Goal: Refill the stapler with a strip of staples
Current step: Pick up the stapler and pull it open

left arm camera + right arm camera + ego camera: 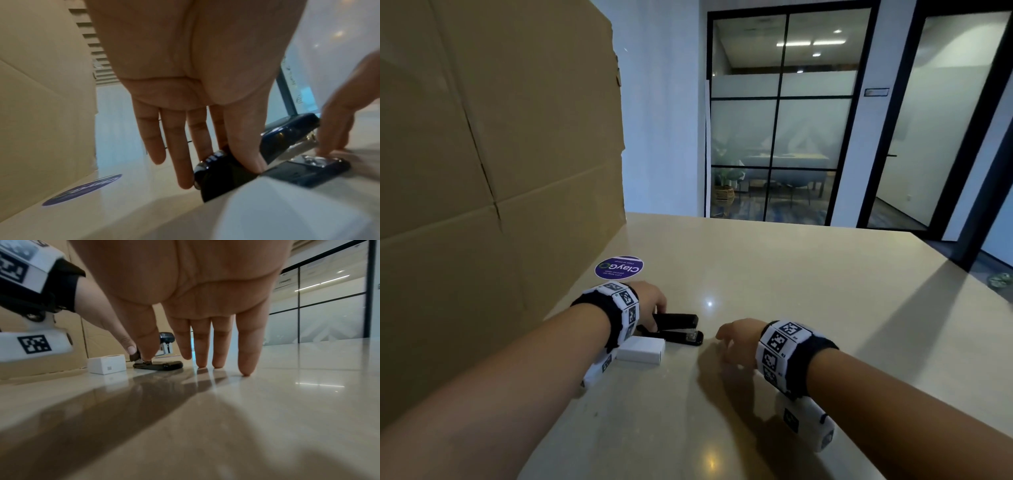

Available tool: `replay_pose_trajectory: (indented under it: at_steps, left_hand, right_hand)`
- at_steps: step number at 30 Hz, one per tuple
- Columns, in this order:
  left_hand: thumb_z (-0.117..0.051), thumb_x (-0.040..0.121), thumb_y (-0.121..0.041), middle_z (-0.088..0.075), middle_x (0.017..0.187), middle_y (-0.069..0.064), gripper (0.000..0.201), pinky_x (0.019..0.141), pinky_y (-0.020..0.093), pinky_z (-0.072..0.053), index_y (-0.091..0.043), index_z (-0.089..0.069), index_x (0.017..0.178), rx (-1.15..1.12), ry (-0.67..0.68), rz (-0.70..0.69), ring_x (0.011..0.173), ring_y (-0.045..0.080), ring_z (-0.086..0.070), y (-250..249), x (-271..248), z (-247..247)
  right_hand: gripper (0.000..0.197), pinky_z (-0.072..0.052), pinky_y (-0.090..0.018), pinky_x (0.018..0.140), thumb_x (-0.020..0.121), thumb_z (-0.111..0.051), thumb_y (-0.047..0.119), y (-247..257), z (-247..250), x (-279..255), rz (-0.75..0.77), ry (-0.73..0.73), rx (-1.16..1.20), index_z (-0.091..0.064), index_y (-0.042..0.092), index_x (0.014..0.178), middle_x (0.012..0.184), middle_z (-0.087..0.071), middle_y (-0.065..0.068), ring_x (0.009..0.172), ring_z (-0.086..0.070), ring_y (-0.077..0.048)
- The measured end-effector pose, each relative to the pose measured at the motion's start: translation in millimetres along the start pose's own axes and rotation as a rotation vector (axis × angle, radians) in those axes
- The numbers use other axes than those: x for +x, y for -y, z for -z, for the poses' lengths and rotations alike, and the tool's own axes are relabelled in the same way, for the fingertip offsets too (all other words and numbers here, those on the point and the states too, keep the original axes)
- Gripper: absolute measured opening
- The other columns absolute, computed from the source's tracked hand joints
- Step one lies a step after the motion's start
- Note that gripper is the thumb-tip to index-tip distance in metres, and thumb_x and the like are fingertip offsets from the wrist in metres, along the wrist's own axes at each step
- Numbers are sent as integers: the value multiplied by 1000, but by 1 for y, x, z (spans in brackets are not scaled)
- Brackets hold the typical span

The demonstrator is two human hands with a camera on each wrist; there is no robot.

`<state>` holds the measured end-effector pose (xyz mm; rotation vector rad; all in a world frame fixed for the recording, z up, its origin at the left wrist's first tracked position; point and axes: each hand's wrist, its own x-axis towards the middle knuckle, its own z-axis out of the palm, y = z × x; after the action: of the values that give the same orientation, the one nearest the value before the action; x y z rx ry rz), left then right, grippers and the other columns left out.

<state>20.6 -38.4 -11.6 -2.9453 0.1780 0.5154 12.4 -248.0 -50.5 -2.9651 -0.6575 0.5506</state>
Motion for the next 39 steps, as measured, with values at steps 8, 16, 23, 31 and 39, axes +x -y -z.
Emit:
replay_pose_trajectory:
  at_steps: [8, 16, 23, 31, 39]
  left_hand:
    - [-71, 82, -32, -66, 119, 5, 40, 84, 33, -46, -18, -64, 118, 42, -29, -185, 107, 27, -61, -76, -5, 9]
    - [-70, 81, -33, -68, 109, 2, 35, 85, 38, -52, -19, -65, 112, 7, -46, -335, 98, 24, -63, -139, -18, 4]
    - [-71, 77, -44, -70, 108, -2, 43, 79, 34, -50, -25, -62, 115, 30, -44, -438, 85, 18, -57, -195, -33, 10]
    - [-66, 82, -43, -67, 108, 1, 40, 79, 36, -49, -23, -59, 115, 39, -111, -541, 93, 24, -60, -237, -46, 5]
    - [-66, 84, -36, -66, 109, -1, 32, 80, 34, -47, -22, -60, 112, -145, -116, -531, 95, 20, -61, -225, -59, 4]
  right_hand:
    - [33, -49, -32, 79, 87, -56, 25, -26, 0, -36, -78, -20, 4, -60, 9, 115, 114, -67, -12, 104, -64, -30]
    - [34, -54, -35, 82, 75, -67, 30, -73, -13, -77, -166, -15, 18, -65, 17, 107, 101, -71, -7, 95, -67, -28]
    - [37, -45, -29, 75, 74, -74, 25, -95, -13, -106, -196, 50, -7, -64, 14, 108, 104, -70, -10, 83, -60, -24]
    - [42, -48, -30, 78, 76, -73, 23, -111, -26, -134, -165, 3, 39, -63, 12, 116, 109, -71, -11, 95, -66, -29]
    - [14, -53, -32, 78, 74, -75, 23, -112, -28, -139, -199, 3, 74, -66, 15, 82, 79, -68, -6, 72, -60, -20]
